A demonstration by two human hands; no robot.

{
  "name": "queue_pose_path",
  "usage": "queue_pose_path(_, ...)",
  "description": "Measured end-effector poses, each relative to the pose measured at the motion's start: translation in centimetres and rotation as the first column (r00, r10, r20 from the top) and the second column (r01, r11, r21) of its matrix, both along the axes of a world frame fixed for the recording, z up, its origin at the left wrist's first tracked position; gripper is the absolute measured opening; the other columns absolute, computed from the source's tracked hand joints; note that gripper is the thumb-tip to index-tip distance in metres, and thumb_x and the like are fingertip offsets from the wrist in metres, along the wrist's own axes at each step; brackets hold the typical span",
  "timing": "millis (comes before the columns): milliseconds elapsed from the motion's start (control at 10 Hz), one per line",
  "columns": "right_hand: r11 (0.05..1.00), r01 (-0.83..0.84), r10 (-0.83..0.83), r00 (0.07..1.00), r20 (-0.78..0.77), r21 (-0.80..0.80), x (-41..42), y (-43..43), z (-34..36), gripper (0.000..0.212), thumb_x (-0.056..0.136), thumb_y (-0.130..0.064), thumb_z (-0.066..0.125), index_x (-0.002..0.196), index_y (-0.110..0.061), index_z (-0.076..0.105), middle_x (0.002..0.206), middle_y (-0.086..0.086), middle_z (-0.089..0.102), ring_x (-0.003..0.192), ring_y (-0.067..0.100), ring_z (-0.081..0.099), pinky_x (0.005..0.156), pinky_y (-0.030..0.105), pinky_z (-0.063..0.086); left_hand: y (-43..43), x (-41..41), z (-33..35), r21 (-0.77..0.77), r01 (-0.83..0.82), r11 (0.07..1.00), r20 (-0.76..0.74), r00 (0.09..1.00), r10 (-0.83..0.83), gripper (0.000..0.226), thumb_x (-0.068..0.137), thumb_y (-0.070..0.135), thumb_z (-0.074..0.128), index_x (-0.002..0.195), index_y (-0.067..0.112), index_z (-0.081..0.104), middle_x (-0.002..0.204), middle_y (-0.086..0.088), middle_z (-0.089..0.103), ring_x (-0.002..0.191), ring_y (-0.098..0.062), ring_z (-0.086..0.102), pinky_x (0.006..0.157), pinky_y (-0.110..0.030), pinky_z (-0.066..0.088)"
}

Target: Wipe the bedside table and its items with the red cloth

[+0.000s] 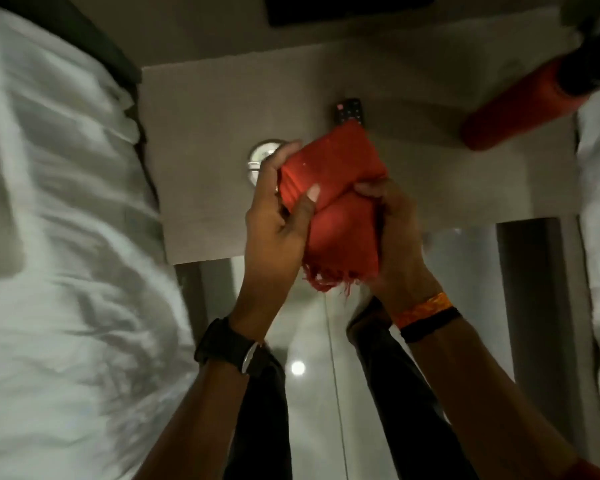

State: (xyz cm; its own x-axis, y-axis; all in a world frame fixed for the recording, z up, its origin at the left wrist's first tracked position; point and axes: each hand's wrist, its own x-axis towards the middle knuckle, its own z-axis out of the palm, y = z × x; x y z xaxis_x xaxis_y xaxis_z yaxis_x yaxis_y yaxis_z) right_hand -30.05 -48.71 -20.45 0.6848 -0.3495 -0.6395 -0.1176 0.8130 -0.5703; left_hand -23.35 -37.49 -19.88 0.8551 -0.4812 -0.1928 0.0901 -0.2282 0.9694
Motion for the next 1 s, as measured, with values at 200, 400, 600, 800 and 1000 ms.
queue_pose_path(200, 0.933, -0.287, 0.294, 0.956, 0.003, -0.219, 8.1, 10.1, 5.1, 0.038, 0.074, -0.008, 0.049, 0.107, -0.013, 0.067, 0.1, 0.012, 0.07, 0.09, 0.036, 0.063, 0.076, 0.041, 0.051, 13.0, 8.6, 6.9, -0.07, -0.164, 0.984, 0.17, 0.97, 0.174, 0.025, 0.098, 0.009, 0.065, 0.104, 0.027, 0.048, 0.091, -0.01, 0.061, 0.071, -0.017, 0.063, 0.063, -0.03, 0.053)
queue_pose_path(400, 0.902, -0.314, 0.36, 0.926, 0.116, -0.296, 16.2, 22.0, 10.0, 0.055, 0.087, 0.012, 0.049, 0.135, -0.015, 0.055, 0.119, 0.009, 0.072, 0.105, 0.023, 0.069, 0.083, 0.037, 0.061, 26.4, 15.8, 11.4, 0.096, 0.014, 0.995, 0.125, 0.992, -0.026, 0.051, 0.094, 0.009, 0.069, 0.141, 0.02, 0.052, 0.144, 0.001, 0.056, 0.129, -0.007, 0.058, 0.105, -0.021, 0.052)
queue_pose_path(600, 0.441, -0.415, 0.463, 0.865, -0.194, -0.796, 22.3, 29.4, 10.3, 0.058, 0.094, -0.007, 0.064, 0.146, -0.016, 0.042, 0.131, 0.005, 0.058, 0.109, 0.018, 0.062, 0.093, 0.03, 0.059, 35.5, 22.7, 11.5, 0.242, 0.128, 0.962, 0.056, 0.988, -0.146, 0.081, 0.094, 0.01, 0.069, 0.158, 0.029, 0.024, 0.164, 0.006, 0.032, 0.146, -0.01, 0.043, 0.12, -0.03, 0.04)
queue_pose_path(800, -0.408, -0.524, 0.255, 0.72, -0.645, -0.747, 25.4, 31.0, 7.0, 0.037, 0.1, -0.017, 0.054, 0.136, -0.013, 0.05, 0.135, 0.016, 0.049, 0.103, 0.032, 0.064, 0.088, 0.04, 0.055, 34.9, 24.9, 6.8, 0.466, 0.235, 0.853, 0.047, 0.956, -0.289, 0.085, 0.096, 0.01, 0.068, 0.161, 0.022, 0.014, 0.168, -0.004, 0.024, 0.152, -0.024, 0.031, 0.118, -0.02, 0.023)
queue_pose_path(1000, -0.613, -0.499, 0.117, 0.71, -0.695, -0.613, 25.4, 31.2, 6.1, 0.022, 0.099, -0.024, 0.051, 0.112, -0.012, 0.064, 0.136, 0.017, 0.046, 0.113, 0.036, 0.054, 0.085, 0.046, 0.057, 34.1, 23.9, 4.2, 0.766, -0.058, 0.64, 0.327, 0.893, -0.31, 0.088, 0.092, 0.031, 0.07, 0.161, 0.021, 0.016, 0.171, -0.011, 0.002, 0.146, -0.041, 0.027, 0.108, -0.051, 0.043)
